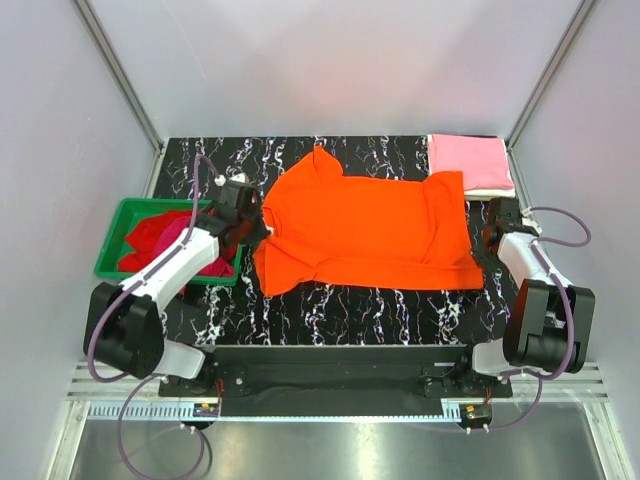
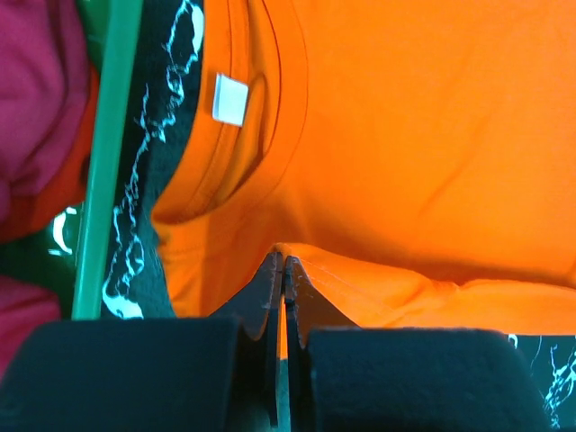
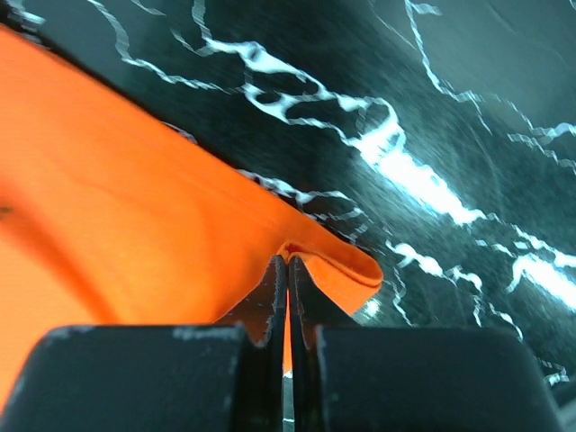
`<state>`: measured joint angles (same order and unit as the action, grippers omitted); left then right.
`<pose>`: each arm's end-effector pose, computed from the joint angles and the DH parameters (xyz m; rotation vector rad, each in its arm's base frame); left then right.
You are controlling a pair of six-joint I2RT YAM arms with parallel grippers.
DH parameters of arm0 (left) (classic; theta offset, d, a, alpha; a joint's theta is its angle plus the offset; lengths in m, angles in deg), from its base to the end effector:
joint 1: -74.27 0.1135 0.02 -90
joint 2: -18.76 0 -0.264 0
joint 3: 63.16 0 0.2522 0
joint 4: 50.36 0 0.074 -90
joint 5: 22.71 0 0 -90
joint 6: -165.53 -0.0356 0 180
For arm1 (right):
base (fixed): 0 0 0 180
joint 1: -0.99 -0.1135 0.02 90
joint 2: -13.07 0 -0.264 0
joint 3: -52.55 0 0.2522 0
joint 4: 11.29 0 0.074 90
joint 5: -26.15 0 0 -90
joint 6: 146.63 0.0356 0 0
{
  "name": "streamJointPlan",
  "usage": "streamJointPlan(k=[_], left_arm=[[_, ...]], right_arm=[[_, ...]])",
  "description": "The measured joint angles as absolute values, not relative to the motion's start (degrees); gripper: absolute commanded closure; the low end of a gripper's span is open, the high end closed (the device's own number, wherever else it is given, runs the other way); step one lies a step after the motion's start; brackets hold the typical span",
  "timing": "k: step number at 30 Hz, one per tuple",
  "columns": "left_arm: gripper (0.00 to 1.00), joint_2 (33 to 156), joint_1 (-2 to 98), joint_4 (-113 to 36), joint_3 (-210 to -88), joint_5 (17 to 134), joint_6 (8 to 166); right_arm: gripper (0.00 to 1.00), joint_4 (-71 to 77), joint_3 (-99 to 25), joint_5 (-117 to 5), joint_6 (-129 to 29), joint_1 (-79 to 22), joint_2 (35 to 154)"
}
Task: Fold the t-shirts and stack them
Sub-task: Fold the tshirt
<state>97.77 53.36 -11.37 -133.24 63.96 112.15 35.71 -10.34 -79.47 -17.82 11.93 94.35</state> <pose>0.2737 -0.1024 0.2522 -0.3609 2.4163 -0.3900 0.2578 -0.0596 0.1964 1.1882 2.3739 -0.2139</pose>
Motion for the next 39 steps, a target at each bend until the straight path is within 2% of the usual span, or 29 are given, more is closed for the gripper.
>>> streamJointPlan(k=[13,39], left_arm=[[1.0,105.98,56.25,-11.82,-139.66,66.08,110.62],[1.0,116.8,59.88,-9.99,-148.34,68.33,110.64]], right_arm=[[1.0,29.59,-13.77,-74.86,-20.9,11.93,99.7],[1.0,27.12,-19.19,-75.29,-21.8,11.93,108.84]])
